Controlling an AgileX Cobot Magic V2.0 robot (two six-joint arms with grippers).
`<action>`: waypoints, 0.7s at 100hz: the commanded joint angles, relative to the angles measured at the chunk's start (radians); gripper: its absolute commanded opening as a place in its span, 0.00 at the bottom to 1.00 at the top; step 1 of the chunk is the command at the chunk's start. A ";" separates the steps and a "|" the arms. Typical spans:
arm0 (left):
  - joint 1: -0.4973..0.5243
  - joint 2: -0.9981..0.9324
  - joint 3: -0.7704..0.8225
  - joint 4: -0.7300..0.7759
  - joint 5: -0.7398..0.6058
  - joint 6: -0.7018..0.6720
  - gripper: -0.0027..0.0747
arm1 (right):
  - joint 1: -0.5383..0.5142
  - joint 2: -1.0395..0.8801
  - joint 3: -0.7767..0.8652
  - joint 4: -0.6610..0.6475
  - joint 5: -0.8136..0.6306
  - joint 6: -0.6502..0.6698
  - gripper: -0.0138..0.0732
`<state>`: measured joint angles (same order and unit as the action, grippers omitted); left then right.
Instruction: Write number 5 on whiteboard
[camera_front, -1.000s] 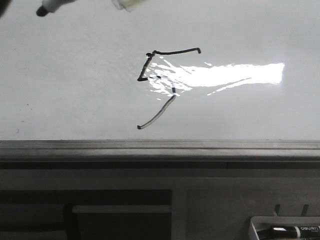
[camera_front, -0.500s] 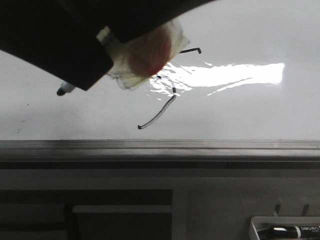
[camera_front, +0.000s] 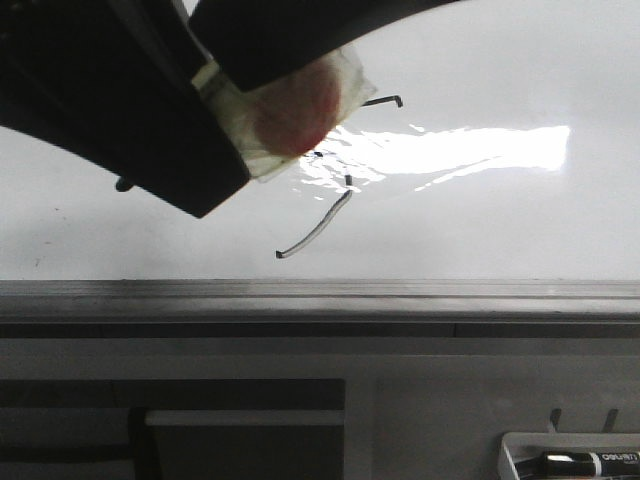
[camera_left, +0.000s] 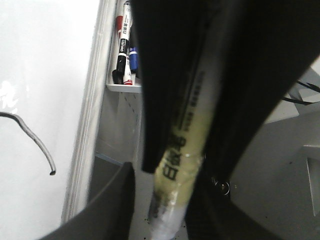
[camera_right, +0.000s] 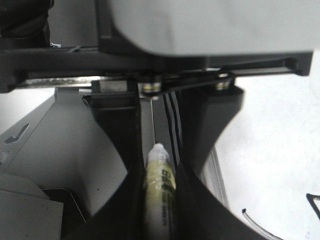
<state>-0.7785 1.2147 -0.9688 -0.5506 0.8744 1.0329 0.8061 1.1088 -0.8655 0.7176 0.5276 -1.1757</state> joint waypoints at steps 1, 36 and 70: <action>-0.005 -0.017 -0.029 -0.033 -0.060 -0.003 0.16 | -0.002 -0.014 -0.028 0.031 -0.031 -0.006 0.11; -0.005 -0.017 -0.029 -0.033 -0.063 -0.003 0.01 | 0.000 -0.014 -0.028 0.035 -0.027 -0.006 0.11; -0.005 -0.017 -0.029 -0.033 -0.057 -0.003 0.01 | 0.000 -0.026 -0.028 0.048 -0.097 -0.006 0.57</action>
<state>-0.7807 1.2147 -0.9688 -0.5453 0.8756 1.0552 0.8061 1.1105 -0.8655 0.7236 0.5040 -1.1757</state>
